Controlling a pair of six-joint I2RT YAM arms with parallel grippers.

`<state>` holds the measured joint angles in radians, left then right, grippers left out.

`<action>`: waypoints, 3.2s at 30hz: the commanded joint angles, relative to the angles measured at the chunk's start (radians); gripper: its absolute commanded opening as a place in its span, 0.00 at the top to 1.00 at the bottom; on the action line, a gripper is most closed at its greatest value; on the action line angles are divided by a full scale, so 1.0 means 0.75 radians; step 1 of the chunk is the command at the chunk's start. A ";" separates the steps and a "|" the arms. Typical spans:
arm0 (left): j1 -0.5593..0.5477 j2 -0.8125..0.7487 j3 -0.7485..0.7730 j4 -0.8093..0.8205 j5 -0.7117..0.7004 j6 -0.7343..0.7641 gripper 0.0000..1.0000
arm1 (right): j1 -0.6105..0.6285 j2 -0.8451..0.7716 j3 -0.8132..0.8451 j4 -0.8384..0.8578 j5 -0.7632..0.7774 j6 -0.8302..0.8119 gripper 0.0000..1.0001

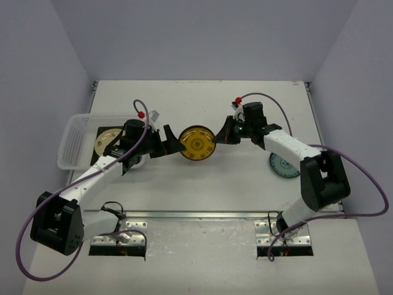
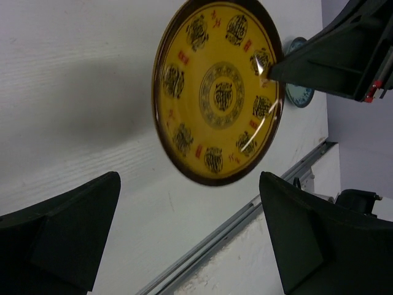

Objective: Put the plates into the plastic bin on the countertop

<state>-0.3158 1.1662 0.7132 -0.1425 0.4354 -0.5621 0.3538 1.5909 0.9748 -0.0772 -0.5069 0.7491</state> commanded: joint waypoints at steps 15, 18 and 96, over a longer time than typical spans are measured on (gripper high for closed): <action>0.248 -0.138 0.145 -0.155 -0.428 -0.063 1.00 | 0.016 -0.154 -0.108 0.166 -0.171 0.046 0.07; 0.583 -0.238 0.110 -0.174 -0.427 -0.145 1.00 | -0.032 -0.232 -0.212 0.159 -0.156 0.022 0.01; 0.401 -0.545 -0.016 -0.319 -0.092 0.181 0.00 | 0.164 0.274 0.014 -0.556 1.722 -0.674 1.00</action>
<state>0.0060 0.7372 0.6842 -0.4233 0.3191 -0.4374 0.3238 1.9213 1.0081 -0.5690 0.7554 0.2902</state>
